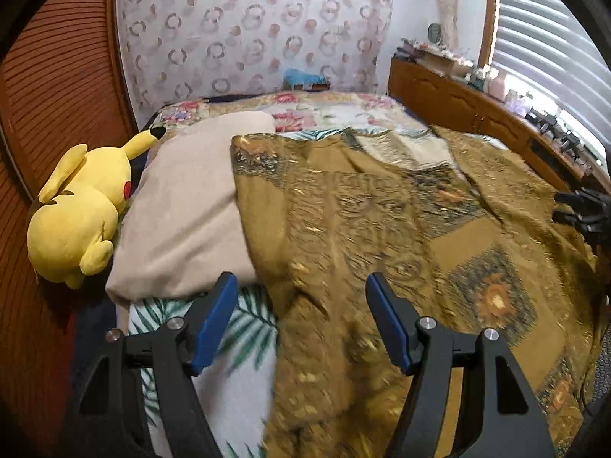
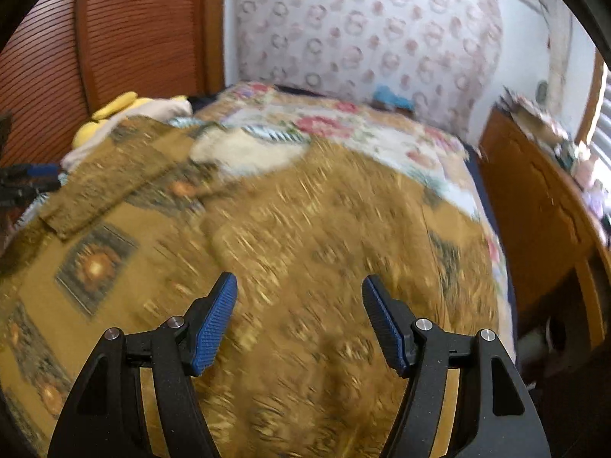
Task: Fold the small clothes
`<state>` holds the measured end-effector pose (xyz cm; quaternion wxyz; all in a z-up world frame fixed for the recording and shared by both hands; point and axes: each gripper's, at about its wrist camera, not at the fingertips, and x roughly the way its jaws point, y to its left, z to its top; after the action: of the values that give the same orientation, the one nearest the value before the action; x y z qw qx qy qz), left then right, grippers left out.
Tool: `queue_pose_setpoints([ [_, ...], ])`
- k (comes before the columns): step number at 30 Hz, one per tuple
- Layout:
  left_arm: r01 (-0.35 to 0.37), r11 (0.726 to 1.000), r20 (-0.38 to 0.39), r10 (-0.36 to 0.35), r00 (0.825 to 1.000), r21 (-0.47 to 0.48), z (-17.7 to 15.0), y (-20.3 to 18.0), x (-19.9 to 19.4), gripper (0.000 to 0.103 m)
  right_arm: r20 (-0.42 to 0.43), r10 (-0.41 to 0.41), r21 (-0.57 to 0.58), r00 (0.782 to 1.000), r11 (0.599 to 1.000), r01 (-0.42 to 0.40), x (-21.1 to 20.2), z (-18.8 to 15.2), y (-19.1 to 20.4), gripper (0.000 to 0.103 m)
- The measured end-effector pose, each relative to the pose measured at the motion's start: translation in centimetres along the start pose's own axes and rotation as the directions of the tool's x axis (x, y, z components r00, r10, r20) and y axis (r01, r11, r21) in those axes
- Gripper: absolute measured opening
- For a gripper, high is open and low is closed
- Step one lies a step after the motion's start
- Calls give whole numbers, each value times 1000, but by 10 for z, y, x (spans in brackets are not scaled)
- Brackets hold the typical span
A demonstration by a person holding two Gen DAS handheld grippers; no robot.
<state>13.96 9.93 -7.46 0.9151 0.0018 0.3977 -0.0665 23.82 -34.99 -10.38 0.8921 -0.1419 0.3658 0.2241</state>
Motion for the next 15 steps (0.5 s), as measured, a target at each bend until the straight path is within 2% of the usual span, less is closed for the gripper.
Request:
queue_pose_setpoints([
  [7,-20,1000,-27,19,999,-13,30,25,25,69,-48,5,61,999,998,-3,19,-25,-18,70],
  [12,10,999,-33,-12,999,-47,51,45,45,68,-68,10,71,998,997,-5,24,-29,-20,71],
  [15,29,998,-37,-31,999,-47,63,52,55,61,-70,4,67,998,998,1,26,-28,-19,71],
])
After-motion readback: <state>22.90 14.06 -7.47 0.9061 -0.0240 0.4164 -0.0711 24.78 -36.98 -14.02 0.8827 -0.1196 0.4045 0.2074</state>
